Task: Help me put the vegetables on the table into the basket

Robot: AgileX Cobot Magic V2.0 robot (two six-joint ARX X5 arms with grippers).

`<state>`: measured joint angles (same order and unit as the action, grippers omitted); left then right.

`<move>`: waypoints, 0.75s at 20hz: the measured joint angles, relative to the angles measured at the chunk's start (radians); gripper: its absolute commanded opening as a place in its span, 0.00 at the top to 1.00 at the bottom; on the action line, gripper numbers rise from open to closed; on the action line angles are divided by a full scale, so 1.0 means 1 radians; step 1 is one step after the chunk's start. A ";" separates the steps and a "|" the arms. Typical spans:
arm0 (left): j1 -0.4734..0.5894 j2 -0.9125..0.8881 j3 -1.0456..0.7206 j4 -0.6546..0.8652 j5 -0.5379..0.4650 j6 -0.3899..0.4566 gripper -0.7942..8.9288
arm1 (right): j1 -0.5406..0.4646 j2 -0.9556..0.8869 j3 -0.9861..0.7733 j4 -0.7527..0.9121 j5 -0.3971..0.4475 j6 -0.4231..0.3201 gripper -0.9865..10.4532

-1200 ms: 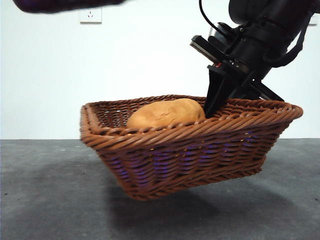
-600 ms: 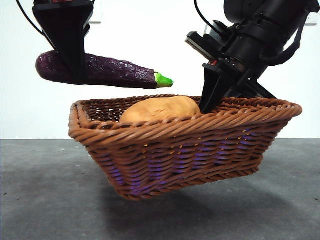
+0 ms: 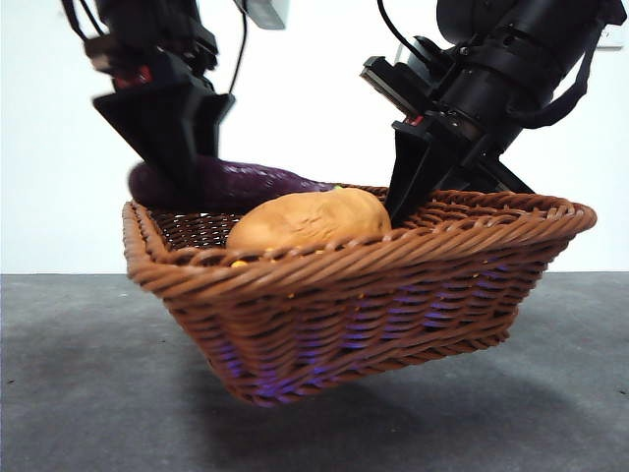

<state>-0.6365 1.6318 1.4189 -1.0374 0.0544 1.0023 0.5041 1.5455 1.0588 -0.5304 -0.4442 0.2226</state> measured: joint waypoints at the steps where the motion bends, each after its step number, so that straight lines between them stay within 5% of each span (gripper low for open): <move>1: -0.011 0.008 0.000 0.025 0.000 0.002 0.93 | 0.000 0.000 0.000 0.001 -0.002 -0.001 0.92; 7: -0.040 0.062 0.000 0.047 0.001 0.011 0.91 | 0.005 0.000 0.000 0.001 -0.006 -0.006 0.92; 8: -0.040 0.066 0.000 0.038 0.001 0.006 0.83 | 0.005 0.000 0.000 0.001 -0.008 -0.006 0.92; 10: -0.040 0.066 0.000 0.040 0.001 -0.026 0.46 | 0.005 0.000 0.000 0.001 -0.009 -0.009 0.92; 15: -0.040 0.060 0.000 0.057 -0.005 -0.195 0.45 | 0.005 0.000 0.000 0.001 -0.010 -0.010 0.92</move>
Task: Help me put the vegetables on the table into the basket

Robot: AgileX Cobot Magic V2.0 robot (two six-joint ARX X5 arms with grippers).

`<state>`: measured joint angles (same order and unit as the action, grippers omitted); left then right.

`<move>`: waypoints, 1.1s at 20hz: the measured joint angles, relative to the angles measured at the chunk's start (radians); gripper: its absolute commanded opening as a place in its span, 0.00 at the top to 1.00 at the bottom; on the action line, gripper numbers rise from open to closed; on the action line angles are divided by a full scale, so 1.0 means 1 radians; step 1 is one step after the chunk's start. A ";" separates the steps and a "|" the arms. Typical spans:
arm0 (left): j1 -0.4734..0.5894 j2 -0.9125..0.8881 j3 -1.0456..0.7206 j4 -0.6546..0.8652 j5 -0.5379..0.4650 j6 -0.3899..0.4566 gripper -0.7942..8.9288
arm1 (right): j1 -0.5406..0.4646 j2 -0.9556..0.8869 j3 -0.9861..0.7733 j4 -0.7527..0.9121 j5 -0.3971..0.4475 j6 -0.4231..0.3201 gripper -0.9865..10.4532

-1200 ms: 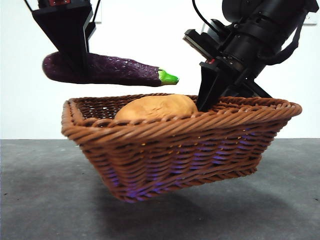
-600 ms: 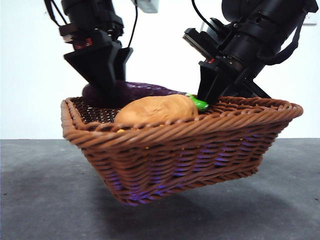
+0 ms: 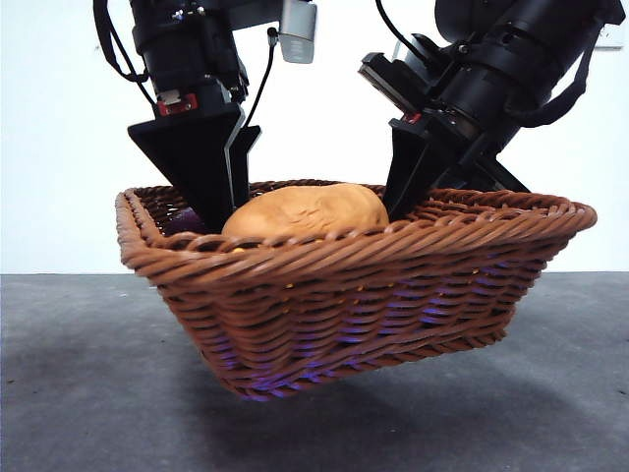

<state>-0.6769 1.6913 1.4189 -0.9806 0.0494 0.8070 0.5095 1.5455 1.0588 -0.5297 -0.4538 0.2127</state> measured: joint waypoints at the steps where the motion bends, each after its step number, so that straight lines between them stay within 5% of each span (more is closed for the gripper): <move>1: 0.000 -0.012 0.000 -0.005 -0.002 -0.024 0.45 | 0.000 0.000 0.000 0.000 0.000 0.000 0.92; 5: 0.040 -0.160 0.000 -0.018 -0.017 -0.142 0.47 | 0.000 0.000 0.000 0.000 0.011 0.000 0.92; 10: 0.182 -0.465 0.000 -0.039 -0.020 -0.517 0.48 | -0.006 0.000 0.000 0.017 0.012 0.012 0.92; 11: 0.201 -0.518 0.000 -0.064 -0.020 -0.581 0.59 | -0.006 0.000 0.000 0.039 0.011 0.024 0.92; 12: 0.212 -0.570 0.000 -0.105 -0.019 -0.623 0.82 | -0.012 -0.001 0.000 0.064 0.014 0.042 0.92; 13: 0.217 -0.608 0.000 -0.144 -0.018 -0.642 0.93 | -0.018 -0.006 0.000 0.082 0.025 0.061 0.92; 18: 0.217 -0.750 0.000 -0.288 0.027 -0.663 0.92 | -0.100 -0.069 0.091 0.026 0.080 0.101 0.92; 22: 0.217 -0.826 0.000 -0.334 0.036 -0.670 0.92 | -0.240 -0.073 0.218 -0.182 0.131 0.016 0.92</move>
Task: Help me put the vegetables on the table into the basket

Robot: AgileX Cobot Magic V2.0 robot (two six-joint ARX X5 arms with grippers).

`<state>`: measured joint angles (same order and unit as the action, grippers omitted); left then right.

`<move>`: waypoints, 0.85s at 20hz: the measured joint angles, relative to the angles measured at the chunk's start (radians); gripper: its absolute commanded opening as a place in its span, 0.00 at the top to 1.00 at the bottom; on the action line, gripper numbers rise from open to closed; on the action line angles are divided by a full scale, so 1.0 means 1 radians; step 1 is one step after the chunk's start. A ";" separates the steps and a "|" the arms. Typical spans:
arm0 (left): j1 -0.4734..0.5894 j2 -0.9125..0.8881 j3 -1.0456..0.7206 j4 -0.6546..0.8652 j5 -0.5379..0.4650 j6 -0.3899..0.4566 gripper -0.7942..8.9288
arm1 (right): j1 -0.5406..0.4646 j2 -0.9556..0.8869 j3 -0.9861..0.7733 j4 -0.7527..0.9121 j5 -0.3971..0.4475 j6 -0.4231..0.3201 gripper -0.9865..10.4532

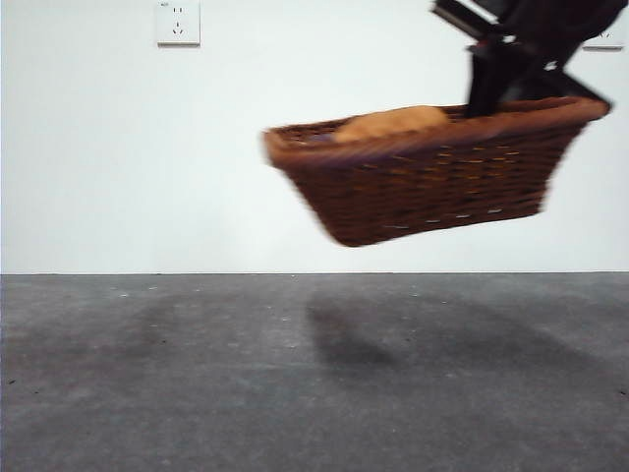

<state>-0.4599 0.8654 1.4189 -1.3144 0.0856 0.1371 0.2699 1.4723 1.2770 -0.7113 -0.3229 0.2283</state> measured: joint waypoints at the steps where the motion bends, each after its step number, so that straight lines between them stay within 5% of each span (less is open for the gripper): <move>1: 0.000 -0.014 0.000 -0.002 0.000 0.000 0.92 | -0.041 0.000 0.018 -0.028 0.006 -0.024 0.92; 8: 0.000 -0.042 0.000 -0.002 0.000 0.000 0.92 | -0.262 0.003 0.024 -0.058 0.010 -0.157 0.92; 17: 0.000 -0.037 0.000 -0.002 0.000 -0.008 0.92 | -0.269 0.272 0.021 0.039 -0.021 -0.191 0.92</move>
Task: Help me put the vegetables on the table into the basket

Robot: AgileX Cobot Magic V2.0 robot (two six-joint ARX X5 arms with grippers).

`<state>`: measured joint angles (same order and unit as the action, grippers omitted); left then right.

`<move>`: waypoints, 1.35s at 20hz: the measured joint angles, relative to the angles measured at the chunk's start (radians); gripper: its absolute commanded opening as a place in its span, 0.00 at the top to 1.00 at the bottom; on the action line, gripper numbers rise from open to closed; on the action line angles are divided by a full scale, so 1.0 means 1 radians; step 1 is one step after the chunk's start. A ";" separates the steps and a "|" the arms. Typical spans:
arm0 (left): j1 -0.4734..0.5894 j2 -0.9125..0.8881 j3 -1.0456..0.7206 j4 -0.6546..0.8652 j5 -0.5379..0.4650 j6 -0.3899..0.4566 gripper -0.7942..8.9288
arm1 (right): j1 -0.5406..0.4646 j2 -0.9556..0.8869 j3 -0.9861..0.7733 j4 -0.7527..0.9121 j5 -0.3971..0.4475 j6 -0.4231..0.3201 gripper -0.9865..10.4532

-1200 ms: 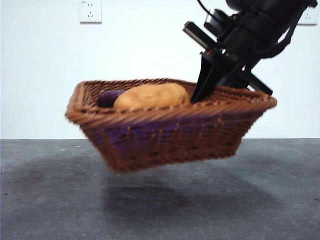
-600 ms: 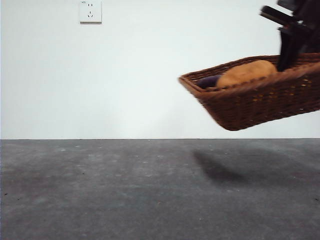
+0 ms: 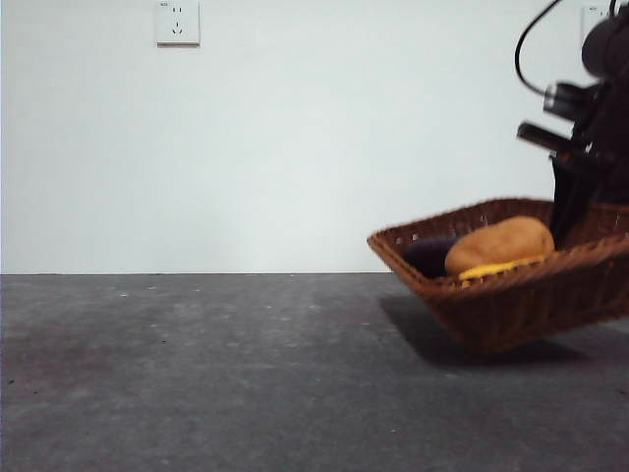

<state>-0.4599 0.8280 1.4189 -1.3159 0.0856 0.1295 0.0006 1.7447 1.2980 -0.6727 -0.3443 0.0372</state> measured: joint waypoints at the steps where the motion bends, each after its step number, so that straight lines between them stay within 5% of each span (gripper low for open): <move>1: 0.000 0.003 0.000 0.000 0.000 0.000 0.92 | 0.000 0.023 -0.001 0.010 0.000 0.000 0.92; 20: 0.000 0.061 0.000 0.021 0.000 -0.008 0.92 | -0.002 0.132 -0.001 0.033 0.008 0.000 0.91; 24: 0.000 0.061 0.000 0.021 0.000 -0.008 0.92 | -0.001 0.137 -0.001 0.008 0.026 -0.004 0.64; 27: 0.000 0.061 0.000 0.021 0.000 -0.008 0.92 | -0.001 0.140 0.000 0.013 0.030 -0.004 0.63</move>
<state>-0.4599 0.8886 1.4189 -1.2949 0.0856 0.1215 -0.0002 1.8847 1.2976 -0.6594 -0.3141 0.0330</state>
